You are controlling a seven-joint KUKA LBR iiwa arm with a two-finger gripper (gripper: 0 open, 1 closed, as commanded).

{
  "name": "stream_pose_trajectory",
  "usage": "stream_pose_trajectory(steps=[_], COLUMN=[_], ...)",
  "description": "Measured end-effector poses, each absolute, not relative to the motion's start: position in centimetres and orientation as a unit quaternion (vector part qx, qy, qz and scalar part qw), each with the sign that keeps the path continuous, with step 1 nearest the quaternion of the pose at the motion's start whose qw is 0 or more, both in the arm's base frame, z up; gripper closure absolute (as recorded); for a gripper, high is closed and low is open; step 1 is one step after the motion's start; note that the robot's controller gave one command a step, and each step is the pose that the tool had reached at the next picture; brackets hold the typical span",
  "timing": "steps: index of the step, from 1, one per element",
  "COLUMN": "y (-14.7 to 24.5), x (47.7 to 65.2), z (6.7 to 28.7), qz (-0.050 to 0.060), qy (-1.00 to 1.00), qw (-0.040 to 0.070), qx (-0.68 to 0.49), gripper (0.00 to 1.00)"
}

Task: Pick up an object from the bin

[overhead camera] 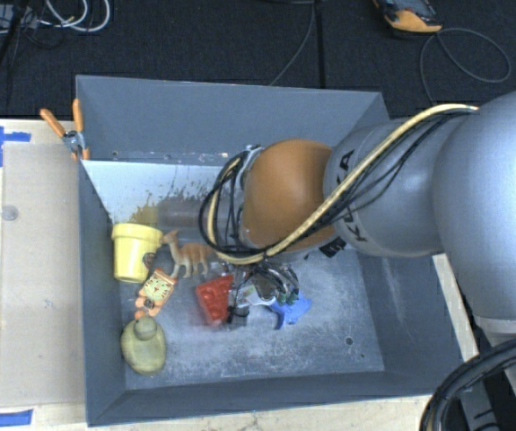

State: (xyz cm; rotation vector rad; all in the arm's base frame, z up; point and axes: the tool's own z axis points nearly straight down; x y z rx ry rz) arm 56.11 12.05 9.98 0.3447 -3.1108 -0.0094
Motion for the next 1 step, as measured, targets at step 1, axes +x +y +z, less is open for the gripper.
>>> stream_pose_trajectory(steps=[1], y=[12.09], x=[56.19], z=[12.38], qz=[-0.003], qy=[-0.994], qw=[0.004], qx=[0.110], gripper=[1.00])
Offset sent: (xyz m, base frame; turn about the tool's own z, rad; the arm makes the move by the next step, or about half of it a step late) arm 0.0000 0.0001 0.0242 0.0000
